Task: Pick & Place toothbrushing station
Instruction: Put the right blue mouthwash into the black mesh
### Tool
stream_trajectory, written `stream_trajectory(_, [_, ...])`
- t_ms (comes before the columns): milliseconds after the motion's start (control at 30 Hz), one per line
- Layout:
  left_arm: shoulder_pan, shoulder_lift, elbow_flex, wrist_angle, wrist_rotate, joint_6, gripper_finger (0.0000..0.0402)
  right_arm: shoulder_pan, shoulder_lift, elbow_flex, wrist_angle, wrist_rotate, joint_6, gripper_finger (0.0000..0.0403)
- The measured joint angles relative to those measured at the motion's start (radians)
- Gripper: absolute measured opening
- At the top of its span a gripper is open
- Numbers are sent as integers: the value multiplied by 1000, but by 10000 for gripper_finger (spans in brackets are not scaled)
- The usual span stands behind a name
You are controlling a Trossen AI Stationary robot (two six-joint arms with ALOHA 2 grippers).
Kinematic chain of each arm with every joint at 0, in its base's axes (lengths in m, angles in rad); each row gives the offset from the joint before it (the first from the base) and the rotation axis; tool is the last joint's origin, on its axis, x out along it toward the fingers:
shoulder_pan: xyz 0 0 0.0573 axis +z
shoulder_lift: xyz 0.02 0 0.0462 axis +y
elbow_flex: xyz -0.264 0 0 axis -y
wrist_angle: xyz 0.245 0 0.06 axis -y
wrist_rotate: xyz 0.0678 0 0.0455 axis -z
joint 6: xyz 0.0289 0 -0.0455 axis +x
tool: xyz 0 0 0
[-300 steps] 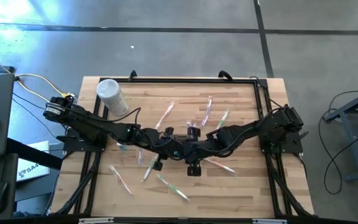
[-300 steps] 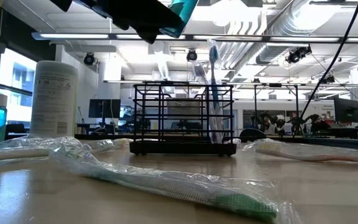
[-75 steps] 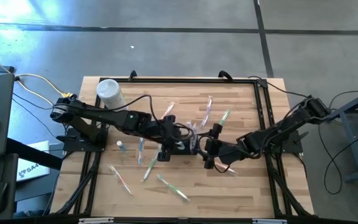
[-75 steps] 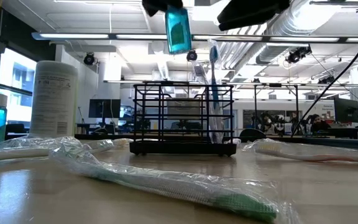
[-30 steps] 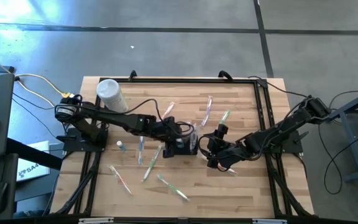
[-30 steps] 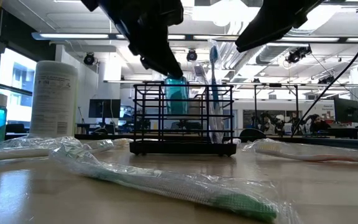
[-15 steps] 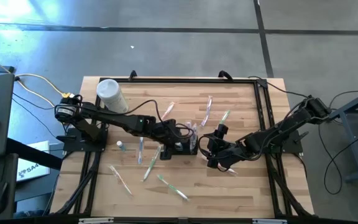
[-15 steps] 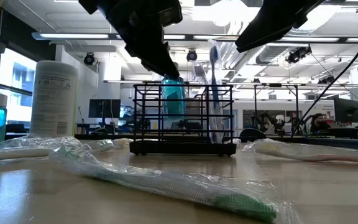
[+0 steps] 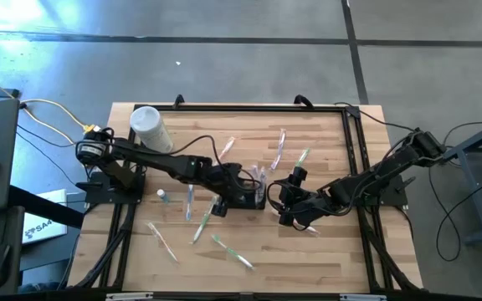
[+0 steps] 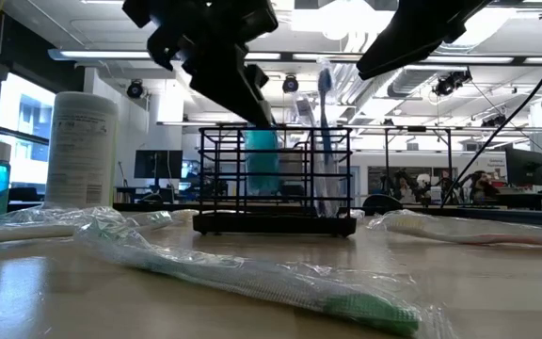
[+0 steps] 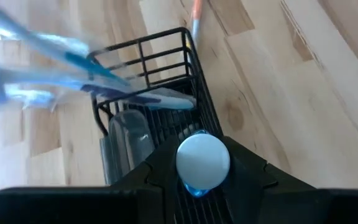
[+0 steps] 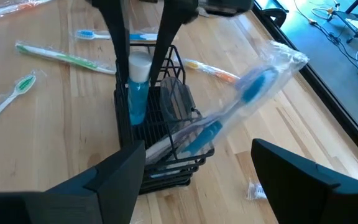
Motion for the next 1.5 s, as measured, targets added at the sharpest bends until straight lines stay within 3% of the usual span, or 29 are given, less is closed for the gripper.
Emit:
stream_trajectory(500, [32,2,6,5,-50,-45,93,0,0,0,4,0,0,285])
stream_trajectory(767, [74,2,11,54,44,-37,93,0,0,0,3,0,0,285])
stream_trajectory(1500, [63,64,47,4,95,-25,93,-1,0,-1,9,-3,-2,285])
